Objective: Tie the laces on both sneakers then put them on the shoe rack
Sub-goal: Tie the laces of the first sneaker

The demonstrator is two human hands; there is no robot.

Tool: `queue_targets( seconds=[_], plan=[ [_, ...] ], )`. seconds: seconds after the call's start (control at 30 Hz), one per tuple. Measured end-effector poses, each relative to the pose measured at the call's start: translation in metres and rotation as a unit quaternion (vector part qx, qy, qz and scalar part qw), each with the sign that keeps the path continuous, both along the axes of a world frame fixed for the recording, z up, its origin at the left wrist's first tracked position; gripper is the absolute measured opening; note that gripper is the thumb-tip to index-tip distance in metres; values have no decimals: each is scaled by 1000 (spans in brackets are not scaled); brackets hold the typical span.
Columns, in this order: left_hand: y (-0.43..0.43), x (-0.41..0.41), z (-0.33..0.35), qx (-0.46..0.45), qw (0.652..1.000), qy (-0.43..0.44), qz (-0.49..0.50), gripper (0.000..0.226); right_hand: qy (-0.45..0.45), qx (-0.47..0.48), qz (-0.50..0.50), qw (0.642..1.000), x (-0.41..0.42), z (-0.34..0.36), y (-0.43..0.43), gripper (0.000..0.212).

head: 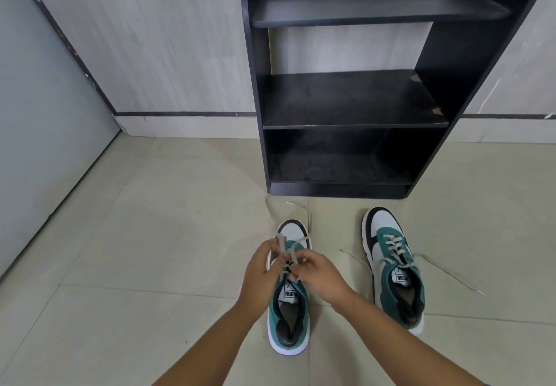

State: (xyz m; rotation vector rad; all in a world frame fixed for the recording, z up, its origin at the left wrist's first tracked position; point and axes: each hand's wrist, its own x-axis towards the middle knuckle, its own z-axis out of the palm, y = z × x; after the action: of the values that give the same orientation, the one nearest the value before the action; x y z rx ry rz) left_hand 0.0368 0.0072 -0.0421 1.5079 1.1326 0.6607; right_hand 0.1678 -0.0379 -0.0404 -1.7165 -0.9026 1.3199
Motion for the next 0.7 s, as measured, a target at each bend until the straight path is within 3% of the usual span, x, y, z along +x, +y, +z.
queue_targets(
  seconds=[0.07, 0.13, 0.23, 0.33, 0.4, 0.5, 0.6, 0.7],
  plan=[
    [0, -5, 4, 13, 995, 2, -103, 9, -55, 16, 77, 995, 0, 1, -4, 18],
    [2, -10, 4, 93, 977, 90, -172, 14, -81, 25, 96, 992, 0, 2, -9, 16],
    [8, -15, -4, 272, 918, 237, -164, 28, -95, 59, 44, 993, -3, 7, -21, 10],
    [8, -12, -5, 345, 878, 313, -108, 29, -152, 104, 34, 982, -12, 3, -35, 9],
    [8, -8, 4, 321, 864, 368, -125, 28, -213, 120, 36, 969, -20, -9, -41, 11],
    [15, -4, 17, 272, 847, 418, -185, 26, -263, 122, 32, 956, -30, -18, -45, 37],
    [23, -4, 29, 191, 880, 409, -146, 24, -289, 118, 35, 949, -39, -20, -46, 51],
    [24, -3, 33, 81, 910, 371, -168, 18, -305, 127, 34, 943, -42, -21, -43, 48]
  ],
)
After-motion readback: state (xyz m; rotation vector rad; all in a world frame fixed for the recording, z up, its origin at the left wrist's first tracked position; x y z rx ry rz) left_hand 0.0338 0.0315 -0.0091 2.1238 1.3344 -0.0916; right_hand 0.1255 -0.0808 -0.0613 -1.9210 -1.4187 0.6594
